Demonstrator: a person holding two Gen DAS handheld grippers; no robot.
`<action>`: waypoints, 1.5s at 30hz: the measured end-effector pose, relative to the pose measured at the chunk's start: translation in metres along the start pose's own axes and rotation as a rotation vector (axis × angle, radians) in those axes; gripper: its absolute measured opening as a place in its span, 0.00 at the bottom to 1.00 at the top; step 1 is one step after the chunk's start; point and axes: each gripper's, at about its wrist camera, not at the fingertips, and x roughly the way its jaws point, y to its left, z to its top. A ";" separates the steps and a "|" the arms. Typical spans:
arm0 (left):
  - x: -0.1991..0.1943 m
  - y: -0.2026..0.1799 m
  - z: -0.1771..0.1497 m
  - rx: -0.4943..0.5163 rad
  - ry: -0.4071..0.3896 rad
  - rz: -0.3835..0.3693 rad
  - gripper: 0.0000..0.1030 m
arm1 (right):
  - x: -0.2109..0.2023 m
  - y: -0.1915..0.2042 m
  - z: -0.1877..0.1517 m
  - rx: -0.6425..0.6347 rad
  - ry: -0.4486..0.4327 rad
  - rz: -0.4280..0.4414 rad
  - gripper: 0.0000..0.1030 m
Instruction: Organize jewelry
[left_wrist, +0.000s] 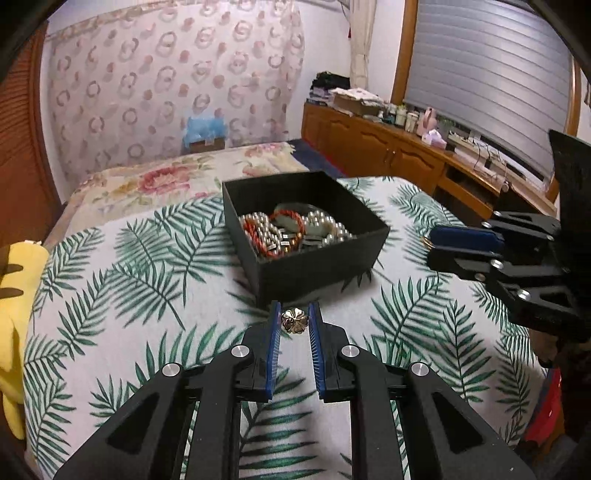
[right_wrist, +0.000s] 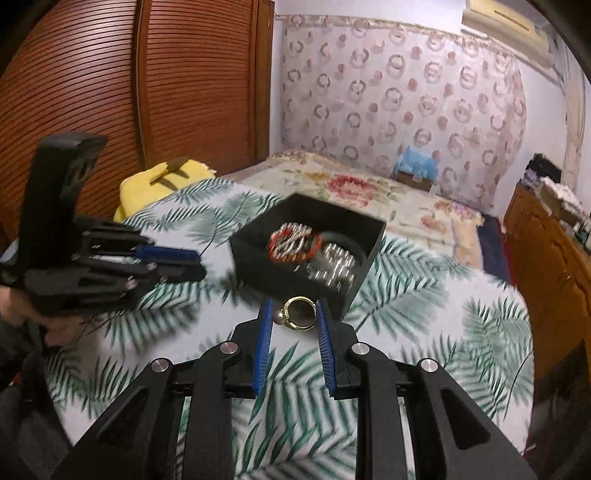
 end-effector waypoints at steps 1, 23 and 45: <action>-0.001 0.001 0.001 -0.002 -0.006 0.000 0.14 | 0.002 0.000 0.004 -0.002 -0.005 -0.003 0.25; 0.014 0.010 0.061 0.001 -0.061 0.022 0.14 | 0.050 -0.037 0.028 0.113 -0.016 -0.017 0.26; -0.005 -0.006 0.059 -0.011 -0.122 0.146 0.93 | -0.012 -0.037 0.019 0.139 -0.114 -0.063 0.27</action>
